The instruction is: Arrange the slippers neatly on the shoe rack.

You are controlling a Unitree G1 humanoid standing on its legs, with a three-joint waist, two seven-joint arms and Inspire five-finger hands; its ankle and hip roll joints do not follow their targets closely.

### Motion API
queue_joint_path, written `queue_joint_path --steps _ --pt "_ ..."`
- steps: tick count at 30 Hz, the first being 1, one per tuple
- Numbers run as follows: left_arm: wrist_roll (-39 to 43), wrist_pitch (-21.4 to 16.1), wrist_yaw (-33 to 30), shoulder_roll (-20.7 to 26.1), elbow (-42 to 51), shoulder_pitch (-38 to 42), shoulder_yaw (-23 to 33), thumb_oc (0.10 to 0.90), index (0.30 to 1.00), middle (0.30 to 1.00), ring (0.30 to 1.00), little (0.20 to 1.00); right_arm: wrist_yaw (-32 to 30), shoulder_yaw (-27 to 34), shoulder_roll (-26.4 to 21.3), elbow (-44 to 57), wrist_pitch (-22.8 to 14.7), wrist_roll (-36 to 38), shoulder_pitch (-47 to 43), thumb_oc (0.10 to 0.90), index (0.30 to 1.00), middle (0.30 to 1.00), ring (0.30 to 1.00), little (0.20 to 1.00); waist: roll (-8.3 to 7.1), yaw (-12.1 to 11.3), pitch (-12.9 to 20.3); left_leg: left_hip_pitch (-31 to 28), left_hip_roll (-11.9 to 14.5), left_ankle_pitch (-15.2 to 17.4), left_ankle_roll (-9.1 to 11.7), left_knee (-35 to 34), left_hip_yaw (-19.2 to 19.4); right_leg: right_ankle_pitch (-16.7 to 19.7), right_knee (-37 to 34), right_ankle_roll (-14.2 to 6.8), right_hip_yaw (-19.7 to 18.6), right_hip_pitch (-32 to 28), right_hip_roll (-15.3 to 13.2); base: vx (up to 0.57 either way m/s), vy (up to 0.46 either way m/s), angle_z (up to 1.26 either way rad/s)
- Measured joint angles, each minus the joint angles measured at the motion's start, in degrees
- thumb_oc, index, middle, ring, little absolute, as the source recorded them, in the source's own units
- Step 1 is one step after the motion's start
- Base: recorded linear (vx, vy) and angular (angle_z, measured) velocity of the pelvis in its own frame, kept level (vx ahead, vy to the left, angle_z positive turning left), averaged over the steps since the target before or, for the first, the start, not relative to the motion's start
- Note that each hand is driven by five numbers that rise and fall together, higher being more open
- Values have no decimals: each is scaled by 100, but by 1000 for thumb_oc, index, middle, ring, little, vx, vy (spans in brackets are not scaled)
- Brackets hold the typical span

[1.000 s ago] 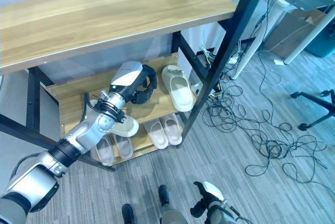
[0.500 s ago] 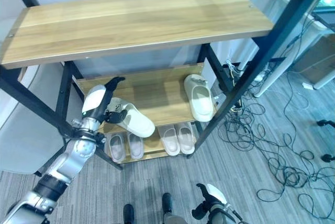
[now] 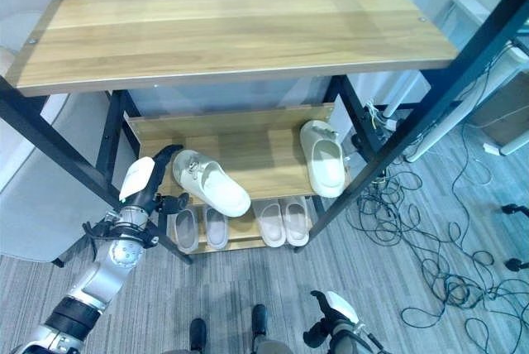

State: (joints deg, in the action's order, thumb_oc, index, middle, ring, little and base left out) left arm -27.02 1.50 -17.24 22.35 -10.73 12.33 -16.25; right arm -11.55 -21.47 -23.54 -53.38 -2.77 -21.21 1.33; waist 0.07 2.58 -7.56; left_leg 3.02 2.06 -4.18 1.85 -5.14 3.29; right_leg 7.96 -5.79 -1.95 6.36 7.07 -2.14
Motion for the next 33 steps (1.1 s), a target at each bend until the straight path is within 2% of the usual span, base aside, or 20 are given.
queue_joint_path --steps 6,12,20,21,22,23,33 --pt "11 81 -235 -136 -411 5 6 800 900 900 900 900 -9 5 -1 11 3 0 -17 800 900 900 900 900 -16 48 0 183 2 0 0 1 69 -9 1 -15 -47 215 6 -22 -18 -5" --pt "178 107 -398 -134 -425 90 62 800 900 900 900 900 -17 60 -2 3 50 1 -12 800 900 900 900 900 -38 79 -1 275 2 2 0 0 87 -5 1 -11 -81 307 9 0 0 0" --pt "224 166 -534 -106 -882 722 5 800 900 900 900 900 -24 67 -7 37 63 3 -185 800 900 900 900 900 -61 142 9 419 -1 -1 1 0 246 50 1 -25 -213 521 17 5 -6 -9" --pt "224 196 -584 -103 -956 836 -31 780 869 869 869 869 -31 66 -7 42 62 3 -195 800 900 900 900 900 -64 141 11 444 -2 -3 2 0 250 60 2 -26 -220 549 16 5 0 -5" --pt "224 252 -608 -101 -997 903 -76 530 495 495 495 495 -32 65 -7 44 62 4 -203 800 900 900 900 900 -65 152 11 454 -4 -6 1 0 256 66 2 -24 -236 570 17 7 -4 -7" --pt "227 262 -613 -98 -1038 946 -97 400 300 300 300 300 -44 65 -8 45 63 4 -207 800 900 900 900 900 -65 161 11 454 -5 -6 0 0 265 71 2 -20 -271 576 20 5 -1 -7" --pt "288 389 -753 52 -1469 1653 -173 400 300 300 300 300 -89 54 -11 219 60 15 -240 800 900 900 900 900 -70 375 14 465 -4 2 -10 1 369 122 25 44 -347 632 29 10 -4 -5"
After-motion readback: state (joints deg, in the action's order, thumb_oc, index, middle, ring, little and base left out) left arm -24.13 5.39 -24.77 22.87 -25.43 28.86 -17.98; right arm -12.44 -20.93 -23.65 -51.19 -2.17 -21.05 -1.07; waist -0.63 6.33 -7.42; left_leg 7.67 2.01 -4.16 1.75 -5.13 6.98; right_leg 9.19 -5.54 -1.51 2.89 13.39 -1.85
